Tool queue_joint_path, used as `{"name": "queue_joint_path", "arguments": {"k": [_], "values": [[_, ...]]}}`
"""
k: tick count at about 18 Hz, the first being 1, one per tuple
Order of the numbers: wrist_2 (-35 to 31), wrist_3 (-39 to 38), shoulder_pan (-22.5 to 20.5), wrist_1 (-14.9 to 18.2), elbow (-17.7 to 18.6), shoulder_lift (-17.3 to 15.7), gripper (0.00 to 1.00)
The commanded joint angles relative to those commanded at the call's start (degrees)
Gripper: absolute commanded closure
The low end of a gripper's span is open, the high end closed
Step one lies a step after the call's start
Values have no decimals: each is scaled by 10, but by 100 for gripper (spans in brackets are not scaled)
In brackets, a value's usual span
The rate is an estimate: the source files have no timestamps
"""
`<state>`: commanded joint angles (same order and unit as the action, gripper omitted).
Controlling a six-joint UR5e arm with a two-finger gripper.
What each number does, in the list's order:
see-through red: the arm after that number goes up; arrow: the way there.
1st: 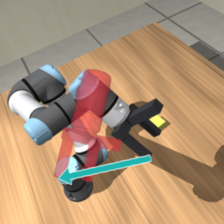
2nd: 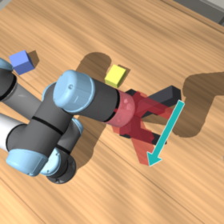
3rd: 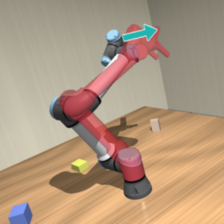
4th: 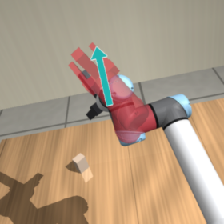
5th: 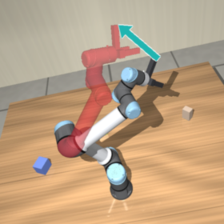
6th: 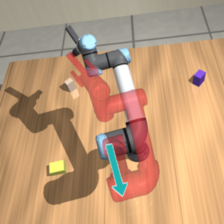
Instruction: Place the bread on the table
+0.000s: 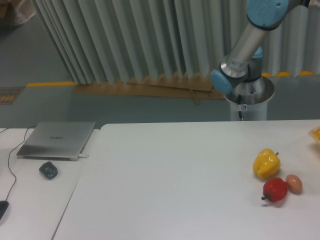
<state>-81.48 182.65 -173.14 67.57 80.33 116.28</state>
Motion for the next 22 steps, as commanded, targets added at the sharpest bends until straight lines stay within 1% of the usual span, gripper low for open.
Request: {"name": "queue_joint_path", "arguments": {"k": [8,15,18,22], "values": [[39,-52,10,72,6,-21,55],[40,-57,11,87,2,-49,56],[40,-60,13,101,-2,-52,57],[40,-89,23,128,3,-76,59]]}}
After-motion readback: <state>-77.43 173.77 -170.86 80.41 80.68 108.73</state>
